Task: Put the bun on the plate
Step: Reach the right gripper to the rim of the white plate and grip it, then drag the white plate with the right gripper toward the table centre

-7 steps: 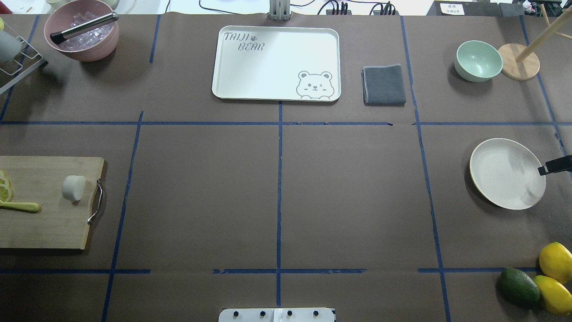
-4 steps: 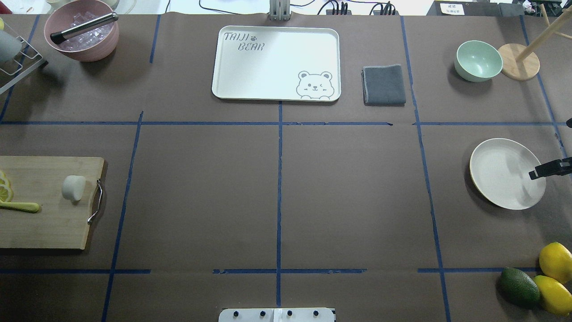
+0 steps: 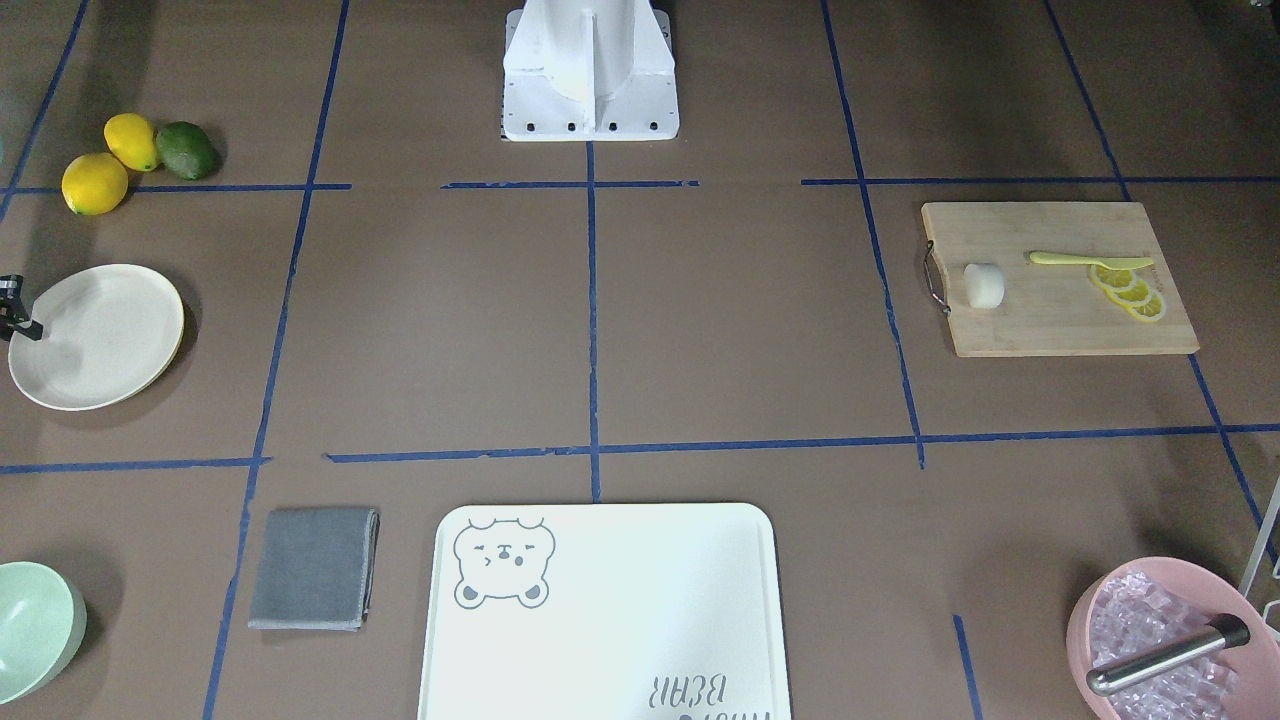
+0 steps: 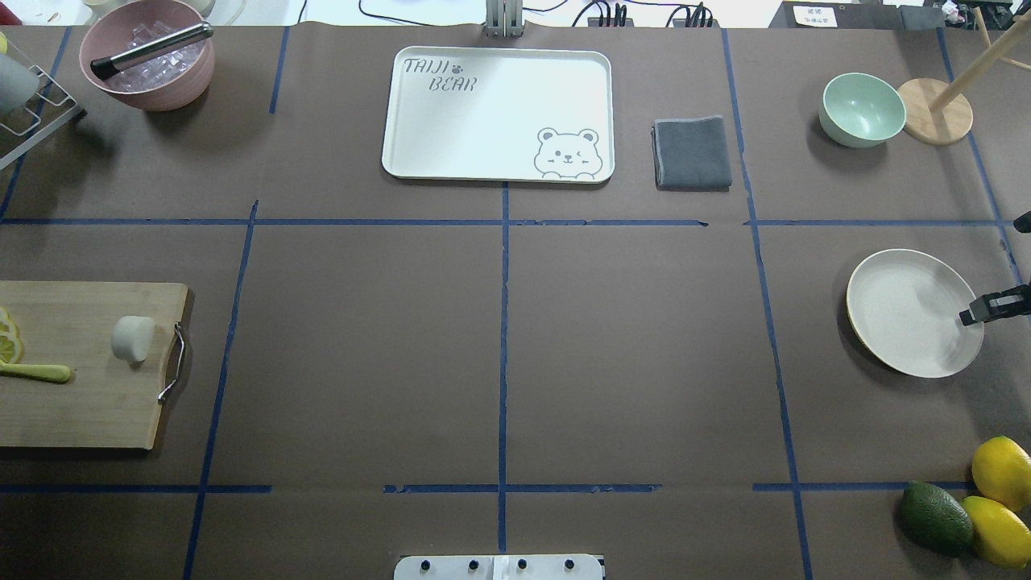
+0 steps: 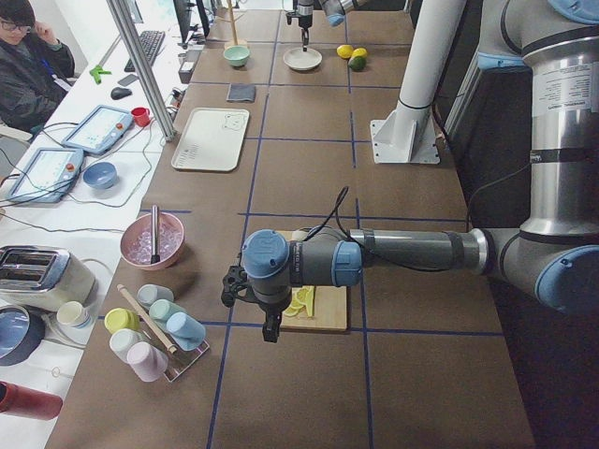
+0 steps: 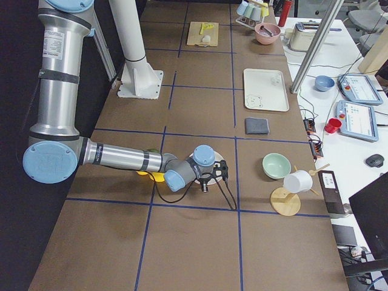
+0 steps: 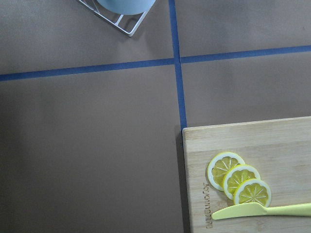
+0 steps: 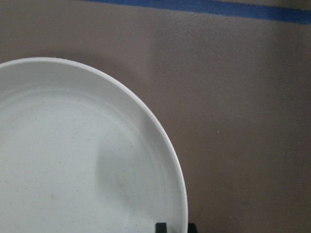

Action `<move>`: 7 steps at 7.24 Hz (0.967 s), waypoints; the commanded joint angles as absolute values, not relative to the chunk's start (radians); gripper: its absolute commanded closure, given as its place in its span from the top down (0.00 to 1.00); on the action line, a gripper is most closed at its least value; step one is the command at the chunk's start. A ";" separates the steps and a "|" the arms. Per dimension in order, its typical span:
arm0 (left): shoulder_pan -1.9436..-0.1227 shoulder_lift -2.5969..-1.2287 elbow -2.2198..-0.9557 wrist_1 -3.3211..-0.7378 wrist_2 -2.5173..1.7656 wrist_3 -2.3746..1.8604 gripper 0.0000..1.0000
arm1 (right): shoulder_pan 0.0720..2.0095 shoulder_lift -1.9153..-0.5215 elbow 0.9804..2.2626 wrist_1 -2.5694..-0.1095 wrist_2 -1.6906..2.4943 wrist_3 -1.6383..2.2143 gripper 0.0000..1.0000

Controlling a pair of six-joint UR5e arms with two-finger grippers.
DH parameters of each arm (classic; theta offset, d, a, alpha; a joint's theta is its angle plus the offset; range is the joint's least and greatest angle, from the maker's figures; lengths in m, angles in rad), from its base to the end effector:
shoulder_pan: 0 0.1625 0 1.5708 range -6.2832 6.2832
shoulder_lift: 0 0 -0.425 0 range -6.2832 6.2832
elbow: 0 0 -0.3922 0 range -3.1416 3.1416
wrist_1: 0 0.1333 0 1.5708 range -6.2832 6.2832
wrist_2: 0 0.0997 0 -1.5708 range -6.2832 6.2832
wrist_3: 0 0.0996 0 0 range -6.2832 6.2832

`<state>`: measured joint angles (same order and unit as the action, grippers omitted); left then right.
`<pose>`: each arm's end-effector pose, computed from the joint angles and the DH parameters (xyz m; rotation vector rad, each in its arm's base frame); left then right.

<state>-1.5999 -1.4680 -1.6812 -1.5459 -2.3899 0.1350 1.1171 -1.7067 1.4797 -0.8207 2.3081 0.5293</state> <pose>-0.0735 -0.4451 0.6520 0.0509 0.8180 0.0928 -0.1366 -0.4315 0.6859 0.0999 -0.8695 -0.1221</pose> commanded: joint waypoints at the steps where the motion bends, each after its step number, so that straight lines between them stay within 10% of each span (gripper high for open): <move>1: -1.600 -1.468 -1.681 -1.546 -2.390 0.135 1.00 | 1.117 -1.663 1.494 -0.821 2.315 0.573 0.00; 7: -1.597 -1.466 -1.677 -1.545 -2.391 0.135 1.00 | 0.747 -1.217 1.519 -0.827 2.122 1.180 0.00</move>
<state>-1.5979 -1.4665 -1.6787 -1.5448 -2.3911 0.1350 0.8822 -1.3160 1.5216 -0.8245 2.2582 1.0426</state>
